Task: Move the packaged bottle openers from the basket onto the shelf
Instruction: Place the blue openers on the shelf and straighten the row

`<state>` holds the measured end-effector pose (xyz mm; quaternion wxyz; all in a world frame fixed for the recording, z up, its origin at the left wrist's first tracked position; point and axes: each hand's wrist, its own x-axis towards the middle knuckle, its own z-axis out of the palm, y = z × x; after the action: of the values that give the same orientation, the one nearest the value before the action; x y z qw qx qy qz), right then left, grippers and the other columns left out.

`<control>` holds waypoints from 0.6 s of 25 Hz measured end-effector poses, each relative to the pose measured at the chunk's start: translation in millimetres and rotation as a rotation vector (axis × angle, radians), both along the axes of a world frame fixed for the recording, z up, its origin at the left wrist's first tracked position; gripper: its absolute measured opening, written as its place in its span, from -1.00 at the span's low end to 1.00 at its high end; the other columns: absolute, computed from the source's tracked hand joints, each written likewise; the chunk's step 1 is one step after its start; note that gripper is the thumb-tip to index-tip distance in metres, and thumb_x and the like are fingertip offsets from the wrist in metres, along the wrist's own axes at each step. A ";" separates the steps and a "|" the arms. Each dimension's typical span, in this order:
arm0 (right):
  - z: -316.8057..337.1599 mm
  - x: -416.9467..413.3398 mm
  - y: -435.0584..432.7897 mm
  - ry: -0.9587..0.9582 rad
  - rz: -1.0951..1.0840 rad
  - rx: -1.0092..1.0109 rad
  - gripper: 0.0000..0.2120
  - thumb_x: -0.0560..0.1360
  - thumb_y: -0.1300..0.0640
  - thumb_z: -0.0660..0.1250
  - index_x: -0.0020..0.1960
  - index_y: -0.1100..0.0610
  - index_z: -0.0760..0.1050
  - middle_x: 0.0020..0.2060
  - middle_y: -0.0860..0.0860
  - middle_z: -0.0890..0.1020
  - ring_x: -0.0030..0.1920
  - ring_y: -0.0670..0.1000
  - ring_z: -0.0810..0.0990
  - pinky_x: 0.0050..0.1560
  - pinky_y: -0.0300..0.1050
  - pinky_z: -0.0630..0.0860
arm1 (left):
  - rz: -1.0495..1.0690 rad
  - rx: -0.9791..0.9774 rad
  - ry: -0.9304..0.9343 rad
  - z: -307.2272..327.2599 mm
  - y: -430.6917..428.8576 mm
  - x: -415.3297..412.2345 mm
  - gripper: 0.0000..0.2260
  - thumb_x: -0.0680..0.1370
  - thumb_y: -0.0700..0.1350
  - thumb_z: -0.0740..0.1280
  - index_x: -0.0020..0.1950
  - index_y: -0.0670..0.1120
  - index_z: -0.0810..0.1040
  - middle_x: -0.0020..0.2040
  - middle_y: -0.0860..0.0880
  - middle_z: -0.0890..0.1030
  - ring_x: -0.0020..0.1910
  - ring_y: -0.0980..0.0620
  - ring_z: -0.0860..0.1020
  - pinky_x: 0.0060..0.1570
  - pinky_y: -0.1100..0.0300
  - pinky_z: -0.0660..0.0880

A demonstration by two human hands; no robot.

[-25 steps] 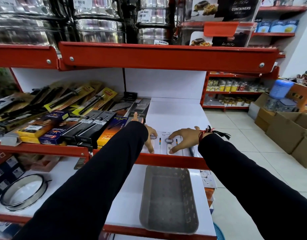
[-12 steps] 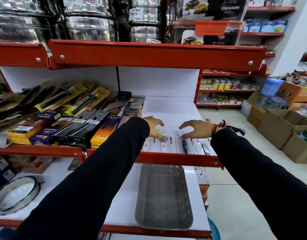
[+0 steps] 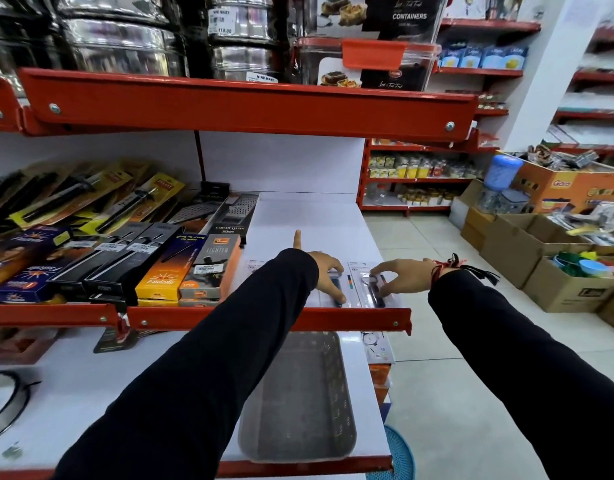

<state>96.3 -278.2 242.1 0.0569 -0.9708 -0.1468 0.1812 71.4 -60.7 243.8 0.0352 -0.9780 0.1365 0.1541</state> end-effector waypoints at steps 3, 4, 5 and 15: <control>-0.7 -0.2 1.7 -0.019 0.014 0.008 -0.39 0.46 -0.16 0.36 0.48 -0.14 0.33 0.51 -0.05 0.33 0.49 0.06 0.30 0.20 -0.09 0.15 | 0.030 -0.027 0.012 -1.3 5.2 1.0 -0.20 0.33 0.52 0.28 0.51 0.21 0.34 0.53 0.04 0.40 0.58 -0.07 0.24 0.32 -0.40 -0.53; -1.0 -0.6 3.1 -0.026 0.021 0.006 -0.39 0.46 -0.17 0.35 0.48 -0.14 0.32 0.51 -0.06 0.32 0.50 0.05 0.29 0.28 -0.06 0.17 | 0.045 -0.035 0.013 -0.9 7.7 0.6 -0.20 0.33 0.52 0.28 0.50 0.21 0.35 0.53 0.03 0.40 0.58 -0.07 0.25 0.32 -0.40 -0.54; -0.9 -1.1 5.5 -0.034 0.029 0.004 -0.39 0.47 -0.18 0.35 0.48 -0.14 0.32 0.52 -0.07 0.32 0.50 0.05 0.28 0.35 -0.01 0.16 | 0.057 -0.040 0.015 -0.1 10.3 0.2 -0.20 0.33 0.51 0.29 0.50 0.21 0.35 0.52 0.03 0.41 0.58 -0.07 0.26 0.32 -0.40 -0.54; 6.8 -8.7 16.0 -0.040 0.070 0.003 -0.40 0.47 -0.19 0.35 0.48 -0.13 0.33 0.52 -0.09 0.31 0.52 0.03 0.25 0.44 0.02 0.13 | 0.071 -0.059 0.005 -0.4 15.6 -5.4 -0.24 0.37 0.48 0.29 0.51 0.20 0.35 0.53 0.03 0.40 0.58 -0.09 0.25 0.35 -0.41 -0.53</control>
<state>87.6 -262.1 248.9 0.0493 -0.9683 -0.1821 0.1635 66.0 -45.0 243.4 0.0006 -0.9824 0.1063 0.1538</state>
